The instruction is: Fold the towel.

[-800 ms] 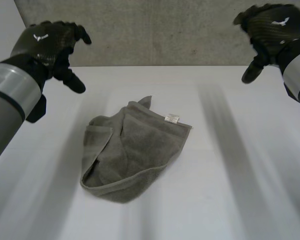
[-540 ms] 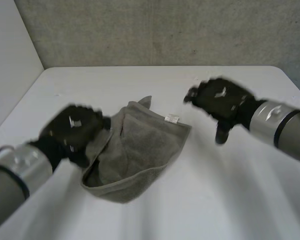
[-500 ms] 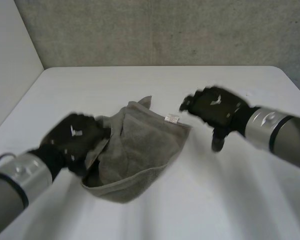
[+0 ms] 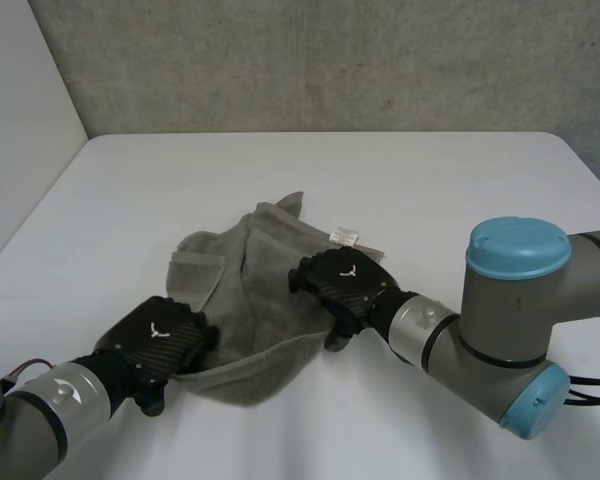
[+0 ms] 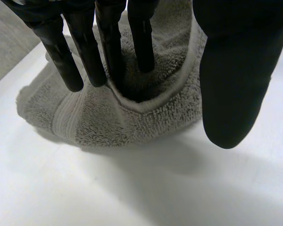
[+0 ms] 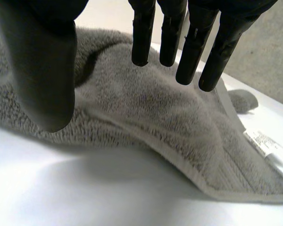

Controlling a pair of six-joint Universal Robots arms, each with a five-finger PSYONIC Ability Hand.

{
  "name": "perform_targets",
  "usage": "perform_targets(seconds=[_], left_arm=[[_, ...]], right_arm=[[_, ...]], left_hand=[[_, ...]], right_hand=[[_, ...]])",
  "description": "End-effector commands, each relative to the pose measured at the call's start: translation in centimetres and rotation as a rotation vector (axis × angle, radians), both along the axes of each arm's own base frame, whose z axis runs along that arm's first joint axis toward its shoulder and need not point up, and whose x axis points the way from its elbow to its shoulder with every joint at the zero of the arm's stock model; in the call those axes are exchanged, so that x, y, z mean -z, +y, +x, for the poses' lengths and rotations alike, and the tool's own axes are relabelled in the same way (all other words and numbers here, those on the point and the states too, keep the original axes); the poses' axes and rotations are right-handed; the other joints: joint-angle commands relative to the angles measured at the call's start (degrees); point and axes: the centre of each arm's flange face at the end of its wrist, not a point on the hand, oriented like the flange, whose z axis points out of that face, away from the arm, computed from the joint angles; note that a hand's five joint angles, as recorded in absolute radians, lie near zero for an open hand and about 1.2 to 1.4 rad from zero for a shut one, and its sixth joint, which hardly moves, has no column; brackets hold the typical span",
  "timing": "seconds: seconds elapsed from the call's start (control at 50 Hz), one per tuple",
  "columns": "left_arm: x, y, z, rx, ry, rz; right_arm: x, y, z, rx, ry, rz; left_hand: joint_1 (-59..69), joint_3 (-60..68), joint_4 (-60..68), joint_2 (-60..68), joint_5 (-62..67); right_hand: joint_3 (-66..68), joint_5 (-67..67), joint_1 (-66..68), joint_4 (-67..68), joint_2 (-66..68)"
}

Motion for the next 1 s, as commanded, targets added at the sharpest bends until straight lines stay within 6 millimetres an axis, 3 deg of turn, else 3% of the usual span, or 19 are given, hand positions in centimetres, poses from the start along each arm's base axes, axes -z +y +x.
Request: perform_targets(seconds=[0.02, 0.34, 0.46, 0.5, 0.56, 0.6, 0.62, 0.66, 0.68, 0.7, 0.72, 0.74, 0.76, 0.78, 0.8, 0.82, 0.86, 0.9, 1.0], left_arm=[[1.0, -0.7, -0.3, 0.002, -0.002, -0.002], [1.1, -1.9, -0.7, 0.006, 0.013, -0.063], [0.4, -2.6, -1.0, 0.011, 0.024, -0.096], [0.0, -3.0, -1.2, 0.011, 0.028, -0.114], [-0.9, -3.6, -1.6, 0.02, 0.042, -0.152], [-1.6, -3.9, -2.0, 0.031, 0.053, -0.186], [-2.5, -4.5, -2.6, 0.043, 0.068, -0.232], [-3.7, -5.3, -3.2, 0.057, 0.09, -0.305], [-5.5, -6.5, -4.0, 0.066, 0.122, -0.405], [-5.5, -6.5, -4.0, 0.066, 0.122, -0.406], [-8.0, -8.0, -4.8, 0.058, 0.169, -0.533], [-11.0, -9.5, -5.4, 0.028, 0.22, -0.677], [-11.0, -9.5, -5.4, 0.028, 0.221, -0.678], [-14.4, -10.8, -6.0, -0.025, 0.29, -0.825], [-17.8, -11.3, -6.5, -0.083, 0.385, -0.955], [-17.9, -11.4, -6.5, -0.084, 0.386, -0.957], [-23.3, -11.5, -6.7, -0.186, 0.605, -1.125], [-24.9, -11.5, -6.5, -0.218, 0.697, -1.168], [-23.6, -11.1, -6.8, -0.215, 0.733, -1.107]], right_arm=[[1.2, -0.1, 0.1, 0.008, 0.028, 0.015], [2.2, -0.7, 0.3, -0.007, 0.069, -0.023], [3.1, -1.9, 0.9, 0.009, 0.076, -0.026], [2.9, -2.6, 1.2, 0.015, 0.065, -0.043], [2.2, -3.0, 1.4, 0.023, 0.049, -0.057], [-0.7, -4.5, 1.4, 0.066, 0.005, -0.14], [-0.7, -4.5, 1.4, 0.066, 0.005, -0.14], [-6.9, -6.5, 1.1, 0.171, -0.077, -0.314], [-6.9, -6.5, 1.1, 0.172, -0.077, -0.315], [-10.5, -7.5, 0.6, 0.244, -0.139, -0.425], [-10.6, -7.5, 0.6, 0.245, -0.14, -0.427], [-14.3, -8.3, 0.1, 0.313, -0.219, -0.544], [-18.4, -8.6, -0.7, 0.375, -0.322, -0.672], [-18.5, -8.6, -0.7, 0.376, -0.323, -0.673], [-22.2, -8.6, -1.8, 0.44, -0.417, -0.796], [-24.8, -8.5, -2.8, 0.479, -0.483, -0.881], [-26.2, -8.2, -3.3, 0.493, -0.516, -0.924], [-26.5, -8.1, -3.4, 0.49, -0.514, -0.93], [-24.9, -7.8, -3.3, 0.428, -0.441, -0.86]], left_hand=[[12.2, 12.3, 12.3, 12.3, 12.2], [35.1, 35.2, 35.2, 35.2, 35.2], [51.5, 51.6, 51.6, 51.6, 51.6], [51.6, 51.7, 51.7, 51.7, 51.6], [51.6, 51.7, 51.7, 51.7, 51.6], [51.6, 51.7, 51.7, 51.7, 51.6], [51.6, 51.7, 51.7, 51.7, 51.6], [51.6, 51.7, 51.7, 51.7, 51.6], [51.6, 51.7, 51.7, 51.7, 51.6], [51.6, 51.7, 51.7, 51.7, 51.6], [51.6, 51.7, 51.7, 51.7, 51.6], [51.6, 51.7, 51.7, 51.7, 51.6], [51.6, 51.7, 51.7, 51.7, 51.6], [51.6, 51.7, 51.7, 51.7, 51.6], [51.6, 51.7, 51.7, 51.7, 51.6], [51.6, 51.7, 51.7, 51.7, 51.6], [51.6, 51.7, 51.7, 51.7, 51.6], [51.6, 51.7, 51.7, 51.7, 51.6], [51.6, 51.7, 51.7, 51.7, 51.6]], right_hand=[[1.5, 1.0, 1.8, 1.6, 1.9], [4.5, 4.0, 4.8, 4.6, 4.9], [23.7, 23.2, 24.0, 23.8, 24.1], [41.1, 40.6, 41.4, 41.2, 41.5], [52.6, 52.1, 52.8, 52.7, 53.0], [52.6, 52.1, 52.8, 52.7, 53.0], [52.6, 52.1, 52.8, 52.7, 53.0], [52.6, 52.1, 52.8, 52.7, 53.0], [52.6, 52.1, 52.8, 52.7, 53.0], [52.6, 52.1, 52.8, 52.7, 53.0], [52.6, 52.1, 52.8, 52.7, 53.0], [52.6, 52.1, 52.8, 52.7, 53.0], [52.6, 52.1, 52.8, 52.7, 53.0], [52.6, 52.1, 52.8, 52.7, 53.0], [52.6, 52.1, 52.8, 52.7, 53.0], [52.6, 52.1, 52.8, 52.7, 53.0], [52.6, 52.1, 52.8, 52.7, 53.0], [52.6, 52.1, 52.8, 52.7, 53.0], [52.6, 52.1, 52.8, 52.7, 53.0]])
